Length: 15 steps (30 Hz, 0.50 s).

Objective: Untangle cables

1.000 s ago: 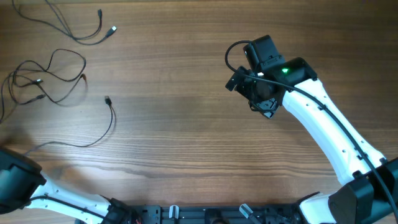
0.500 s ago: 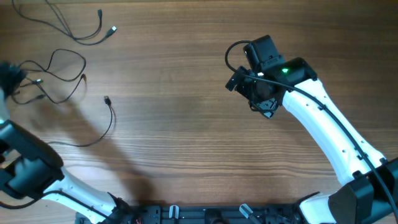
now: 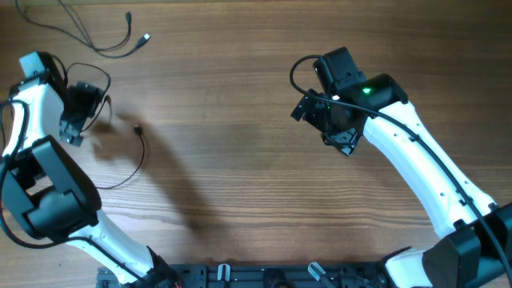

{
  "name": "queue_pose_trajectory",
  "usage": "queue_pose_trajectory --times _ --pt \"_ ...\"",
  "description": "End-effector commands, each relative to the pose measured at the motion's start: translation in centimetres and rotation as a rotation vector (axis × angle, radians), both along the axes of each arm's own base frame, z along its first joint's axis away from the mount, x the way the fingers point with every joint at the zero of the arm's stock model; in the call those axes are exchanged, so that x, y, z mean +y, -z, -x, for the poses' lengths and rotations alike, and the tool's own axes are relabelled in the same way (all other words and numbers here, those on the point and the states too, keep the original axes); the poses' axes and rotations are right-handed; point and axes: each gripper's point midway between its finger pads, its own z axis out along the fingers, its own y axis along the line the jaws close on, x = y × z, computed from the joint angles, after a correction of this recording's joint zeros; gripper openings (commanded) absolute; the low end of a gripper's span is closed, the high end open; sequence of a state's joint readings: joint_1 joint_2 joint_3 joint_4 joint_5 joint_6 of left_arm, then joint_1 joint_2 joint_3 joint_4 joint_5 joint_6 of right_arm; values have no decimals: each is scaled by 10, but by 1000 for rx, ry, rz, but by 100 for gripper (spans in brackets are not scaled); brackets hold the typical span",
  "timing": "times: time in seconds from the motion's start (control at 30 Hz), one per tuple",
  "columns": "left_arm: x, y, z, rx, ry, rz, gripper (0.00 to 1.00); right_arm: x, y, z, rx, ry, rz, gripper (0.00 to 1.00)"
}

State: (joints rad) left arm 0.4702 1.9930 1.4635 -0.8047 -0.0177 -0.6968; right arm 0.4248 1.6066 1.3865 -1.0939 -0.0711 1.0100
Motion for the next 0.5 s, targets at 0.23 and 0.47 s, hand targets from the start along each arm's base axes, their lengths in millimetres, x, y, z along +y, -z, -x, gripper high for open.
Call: queue_pose_trajectory --times 0.23,0.47 --pt "26 10 4 -83 -305 -4 100 5 2 -5 -5 -20 -4 100" --pt "20 34 11 -23 -324 30 97 8 0 -11 -31 -19 -16 100"
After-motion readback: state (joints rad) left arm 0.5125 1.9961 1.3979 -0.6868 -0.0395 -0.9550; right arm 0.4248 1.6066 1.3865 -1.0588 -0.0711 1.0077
